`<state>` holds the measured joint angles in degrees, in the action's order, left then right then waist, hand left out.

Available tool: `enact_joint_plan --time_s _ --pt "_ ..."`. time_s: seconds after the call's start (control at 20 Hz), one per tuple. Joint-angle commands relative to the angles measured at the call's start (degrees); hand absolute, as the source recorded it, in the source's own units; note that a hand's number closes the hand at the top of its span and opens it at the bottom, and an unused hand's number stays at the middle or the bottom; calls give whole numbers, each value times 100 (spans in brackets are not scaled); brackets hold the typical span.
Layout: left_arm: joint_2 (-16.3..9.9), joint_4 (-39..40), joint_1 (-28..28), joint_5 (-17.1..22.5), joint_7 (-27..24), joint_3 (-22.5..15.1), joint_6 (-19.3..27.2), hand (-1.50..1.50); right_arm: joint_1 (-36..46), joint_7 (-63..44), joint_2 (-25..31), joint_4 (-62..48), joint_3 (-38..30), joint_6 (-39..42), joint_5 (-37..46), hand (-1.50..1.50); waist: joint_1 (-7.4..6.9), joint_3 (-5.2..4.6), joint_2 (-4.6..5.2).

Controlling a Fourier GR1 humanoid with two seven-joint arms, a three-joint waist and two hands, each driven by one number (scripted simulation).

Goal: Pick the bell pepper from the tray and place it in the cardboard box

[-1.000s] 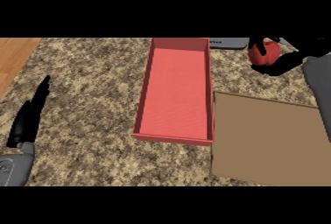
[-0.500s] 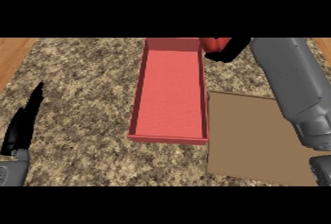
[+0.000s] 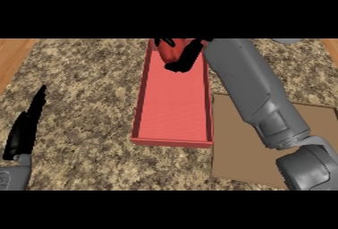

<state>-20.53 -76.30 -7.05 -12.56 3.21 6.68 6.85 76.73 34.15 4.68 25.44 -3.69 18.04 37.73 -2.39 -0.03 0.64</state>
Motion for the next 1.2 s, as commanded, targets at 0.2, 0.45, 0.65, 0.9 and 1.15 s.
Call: enact_joint_plan --time_s 0.2,0.45,0.65,0.9,1.15 --pt "-4 203 -568 -128 241 -69 -73 0 454 -300 -459 -873 427 -876 -128 150 -145 -4 47" --pt "129 -16 -332 -113 93 -207 -142 0 352 -895 -465 -1394 699 -1145 -385 -150 -378 -7 68" --pt "79 250 -444 -102 -143 -92 -122 0 353 -1000 -467 -1638 681 -851 -704 -150 -467 -11 104" --pt "70 166 -479 -164 -29 -109 -109 0 345 -592 -468 -1569 595 -852 -1004 -150 -391 -3 112" --pt "77 226 -485 -70 -57 -98 -253 0 125 -121 -468 -1380 321 -1215 -1663 -150 -424 1 98"
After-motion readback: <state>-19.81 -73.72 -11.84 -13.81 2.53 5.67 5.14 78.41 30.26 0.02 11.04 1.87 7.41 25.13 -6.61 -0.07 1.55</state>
